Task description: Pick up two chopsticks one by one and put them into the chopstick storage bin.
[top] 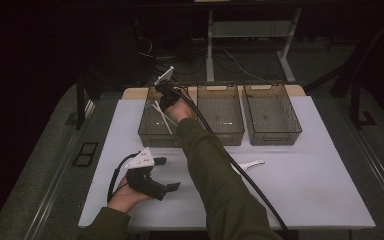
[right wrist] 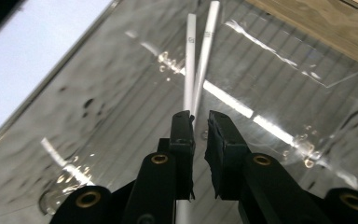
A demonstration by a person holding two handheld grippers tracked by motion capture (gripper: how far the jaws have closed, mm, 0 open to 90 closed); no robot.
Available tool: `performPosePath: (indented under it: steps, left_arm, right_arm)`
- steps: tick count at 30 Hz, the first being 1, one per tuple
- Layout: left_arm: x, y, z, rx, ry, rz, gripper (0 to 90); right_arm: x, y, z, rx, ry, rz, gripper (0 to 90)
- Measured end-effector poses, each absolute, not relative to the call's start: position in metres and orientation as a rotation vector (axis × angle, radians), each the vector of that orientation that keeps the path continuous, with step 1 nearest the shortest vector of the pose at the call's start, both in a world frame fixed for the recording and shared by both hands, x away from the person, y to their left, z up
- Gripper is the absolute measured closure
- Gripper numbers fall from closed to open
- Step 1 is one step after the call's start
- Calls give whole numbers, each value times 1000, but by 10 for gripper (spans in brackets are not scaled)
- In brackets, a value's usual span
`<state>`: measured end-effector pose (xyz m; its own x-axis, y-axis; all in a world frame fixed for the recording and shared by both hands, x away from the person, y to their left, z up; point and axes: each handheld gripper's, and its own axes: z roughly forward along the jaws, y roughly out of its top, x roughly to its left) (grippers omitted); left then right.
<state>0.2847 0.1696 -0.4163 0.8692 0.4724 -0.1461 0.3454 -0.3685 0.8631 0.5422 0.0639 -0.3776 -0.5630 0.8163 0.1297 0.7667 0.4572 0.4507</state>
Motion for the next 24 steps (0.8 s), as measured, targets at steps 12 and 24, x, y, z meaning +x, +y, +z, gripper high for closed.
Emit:
performPosePath:
  steps: [12, 24]
  left_arm:
    - [284, 169, -416, 1980, 611, 158, 0]
    - [284, 170, -416, 1995, 609, 167, 0]
  right_arm:
    - [518, 43, -342, 1205, 2605, 922, 548]
    - [474, -13, -319, 1044, 2629, 1060, 427]
